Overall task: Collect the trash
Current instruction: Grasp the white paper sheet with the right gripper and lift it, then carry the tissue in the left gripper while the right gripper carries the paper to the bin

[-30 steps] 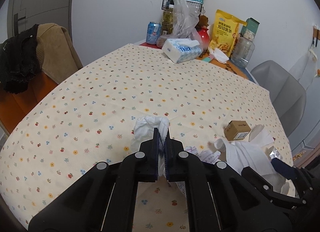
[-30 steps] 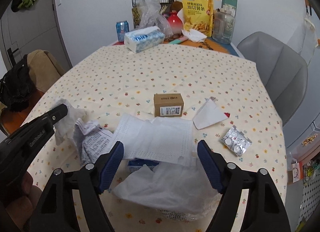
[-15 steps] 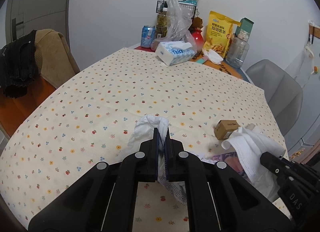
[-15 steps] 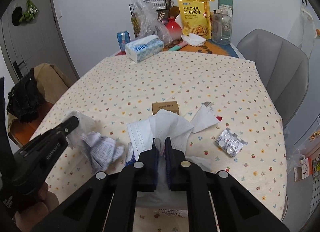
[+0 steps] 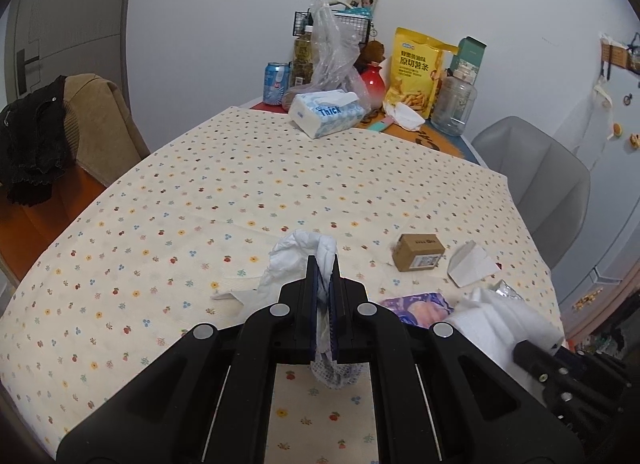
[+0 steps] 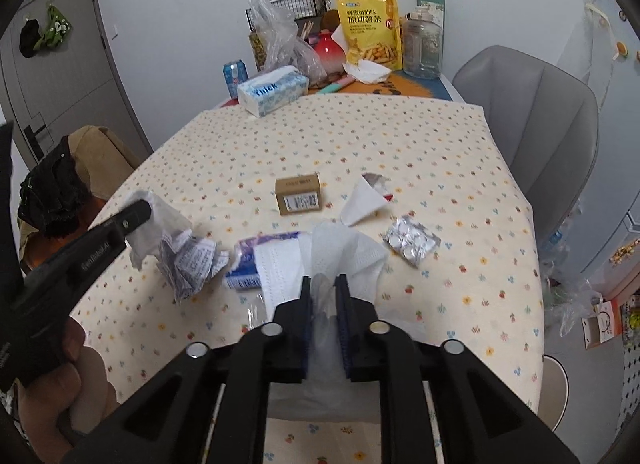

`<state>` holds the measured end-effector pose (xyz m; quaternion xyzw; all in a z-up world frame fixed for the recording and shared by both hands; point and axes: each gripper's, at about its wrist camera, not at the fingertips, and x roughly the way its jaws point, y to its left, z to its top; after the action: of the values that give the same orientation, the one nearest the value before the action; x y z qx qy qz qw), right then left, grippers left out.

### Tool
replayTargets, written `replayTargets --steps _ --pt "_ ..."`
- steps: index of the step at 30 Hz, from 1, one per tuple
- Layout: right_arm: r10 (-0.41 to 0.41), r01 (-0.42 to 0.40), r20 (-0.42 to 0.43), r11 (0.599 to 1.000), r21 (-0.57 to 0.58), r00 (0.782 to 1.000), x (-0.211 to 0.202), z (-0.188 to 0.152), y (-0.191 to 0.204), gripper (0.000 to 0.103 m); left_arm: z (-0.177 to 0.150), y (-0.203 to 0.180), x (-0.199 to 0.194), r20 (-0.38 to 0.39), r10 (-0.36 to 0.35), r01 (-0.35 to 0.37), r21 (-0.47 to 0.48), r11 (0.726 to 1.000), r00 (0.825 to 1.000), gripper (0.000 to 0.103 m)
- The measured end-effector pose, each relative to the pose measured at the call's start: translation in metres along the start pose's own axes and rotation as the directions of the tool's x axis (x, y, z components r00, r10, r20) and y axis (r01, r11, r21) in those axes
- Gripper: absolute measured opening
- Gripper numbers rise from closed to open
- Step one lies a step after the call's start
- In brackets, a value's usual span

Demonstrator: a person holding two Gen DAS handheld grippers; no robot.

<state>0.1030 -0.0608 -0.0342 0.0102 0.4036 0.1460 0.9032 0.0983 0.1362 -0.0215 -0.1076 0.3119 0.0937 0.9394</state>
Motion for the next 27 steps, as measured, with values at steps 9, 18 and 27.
replayTargets --steps 9,18,27 --pt "-0.034 0.033 -0.012 0.999 -0.011 0.999 0.013 0.001 -0.002 0.041 0.001 0.001 0.007 -0.01 0.014 -0.014 0.0 1.0 1.0 0.005" --pt "-0.072 0.069 -0.06 0.996 -0.048 0.996 0.036 0.0 0.002 0.029 -0.002 0.002 0.013 -0.022 0.013 -0.013 0.004 1.0 1.0 0.005" --pt "-0.054 0.054 0.008 0.999 -0.005 0.999 0.007 0.007 -0.006 0.009 0.003 -0.002 -0.001 0.005 0.006 -0.006 0.006 1.0 1.0 0.005"
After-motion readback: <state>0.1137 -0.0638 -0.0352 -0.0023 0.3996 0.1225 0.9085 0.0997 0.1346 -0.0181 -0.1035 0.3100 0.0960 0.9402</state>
